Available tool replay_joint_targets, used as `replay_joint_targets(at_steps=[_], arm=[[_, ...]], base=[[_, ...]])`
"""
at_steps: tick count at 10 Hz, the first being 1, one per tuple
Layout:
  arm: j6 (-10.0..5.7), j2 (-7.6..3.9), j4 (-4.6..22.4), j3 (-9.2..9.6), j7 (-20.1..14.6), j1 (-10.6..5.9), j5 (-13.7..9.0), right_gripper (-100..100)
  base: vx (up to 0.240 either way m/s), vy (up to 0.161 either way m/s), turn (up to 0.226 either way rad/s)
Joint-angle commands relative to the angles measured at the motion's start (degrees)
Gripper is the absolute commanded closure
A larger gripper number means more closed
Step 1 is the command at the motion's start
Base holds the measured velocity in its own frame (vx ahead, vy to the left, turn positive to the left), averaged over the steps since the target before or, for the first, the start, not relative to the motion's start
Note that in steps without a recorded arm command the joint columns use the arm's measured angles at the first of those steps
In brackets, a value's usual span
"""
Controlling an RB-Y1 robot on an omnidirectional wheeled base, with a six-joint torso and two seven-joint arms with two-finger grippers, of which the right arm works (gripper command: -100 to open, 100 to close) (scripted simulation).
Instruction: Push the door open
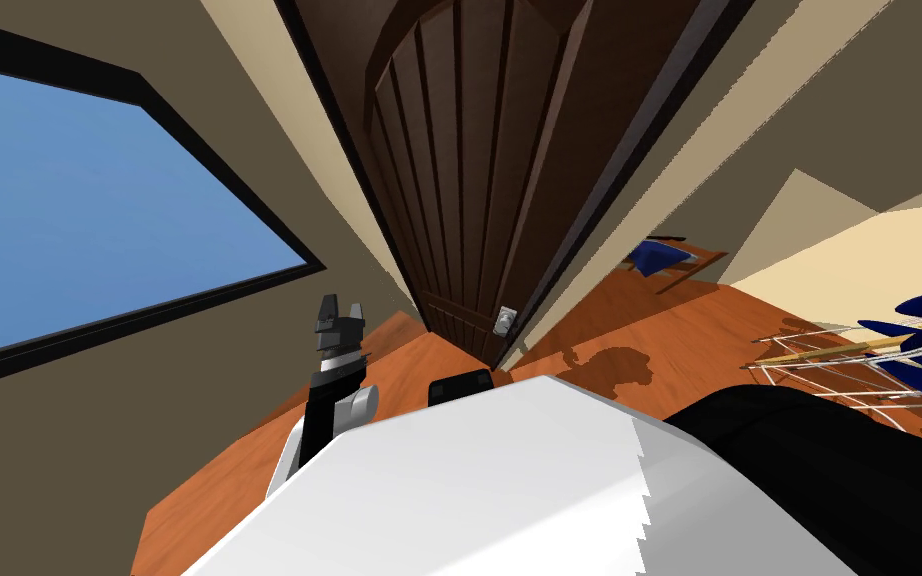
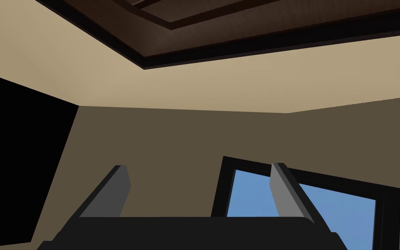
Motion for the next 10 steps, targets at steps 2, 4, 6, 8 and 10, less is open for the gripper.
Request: replay_joint_targets(at_steps=[2, 4, 6, 8, 10], arm=[[-0.47, -0.41, 0.7, 0.90, -1.0, 0.31, -3.6, -100], [-0.80, -0.72, 1.4, 1.57, -1.7, 0.46, -6.3, -100], [-1.14, -1.03, 2.0, 2.24, -2.4, 0.62, -9.1, -100], [-1.47, -1.33, 2.6, 2.91, -3.0, 0.77, -11.8, -100], [-1.79, -1.65, 3.2, 3.56, -3.7, 0.93, -14.5, -100]], base=[[0.086, 0.037, 0.023], [0.090, 0.048, 0.018], [0.103, 0.037, 0.020], [0.104, 0.043, 0.022], [0.093, 0.033, 0.028]])
